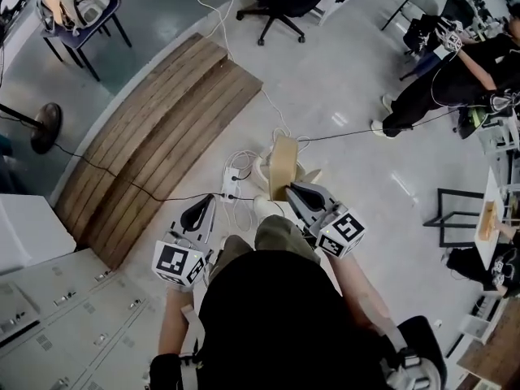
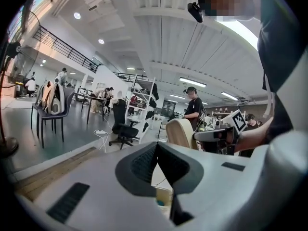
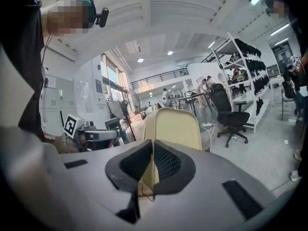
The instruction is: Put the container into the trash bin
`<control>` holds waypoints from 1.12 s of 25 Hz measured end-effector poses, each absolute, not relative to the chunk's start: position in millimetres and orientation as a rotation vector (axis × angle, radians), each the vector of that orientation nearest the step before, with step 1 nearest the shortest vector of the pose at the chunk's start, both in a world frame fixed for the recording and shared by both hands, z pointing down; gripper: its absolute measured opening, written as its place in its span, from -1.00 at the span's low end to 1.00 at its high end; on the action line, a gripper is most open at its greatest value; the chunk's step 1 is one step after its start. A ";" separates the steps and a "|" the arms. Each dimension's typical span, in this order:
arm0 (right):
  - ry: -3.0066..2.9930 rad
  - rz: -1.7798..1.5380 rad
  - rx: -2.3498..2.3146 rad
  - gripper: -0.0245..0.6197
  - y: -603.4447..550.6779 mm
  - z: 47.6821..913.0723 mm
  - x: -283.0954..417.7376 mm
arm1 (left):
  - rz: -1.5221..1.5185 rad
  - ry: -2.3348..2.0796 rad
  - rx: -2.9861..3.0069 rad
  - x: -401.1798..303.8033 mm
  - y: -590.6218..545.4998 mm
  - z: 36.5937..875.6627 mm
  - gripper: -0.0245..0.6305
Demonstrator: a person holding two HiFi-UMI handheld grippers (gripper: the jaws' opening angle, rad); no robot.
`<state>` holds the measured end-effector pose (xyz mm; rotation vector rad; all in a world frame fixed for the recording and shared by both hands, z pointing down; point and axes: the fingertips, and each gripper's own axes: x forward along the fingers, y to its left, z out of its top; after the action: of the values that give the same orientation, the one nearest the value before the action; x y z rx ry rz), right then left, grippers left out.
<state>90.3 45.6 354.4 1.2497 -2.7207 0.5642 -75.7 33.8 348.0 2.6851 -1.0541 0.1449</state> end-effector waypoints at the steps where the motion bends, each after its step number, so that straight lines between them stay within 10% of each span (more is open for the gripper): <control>1: -2.705 0.581 1.263 -0.83 42.7 359.7 98.1 | 0.155 -1.045 2.681 -70.4 30.0 350.6 -0.90; 28: -2.319 0.989 0.974 -0.83 -42.8 585.3 184.4 | 0.420 -1.156 2.360 -15.5 -51.7 437.0 -0.90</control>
<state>184.4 -42.8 585.3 0.9738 -2.3187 0.9893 -15.5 -51.7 437.0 2.3597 -1.1560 0.4204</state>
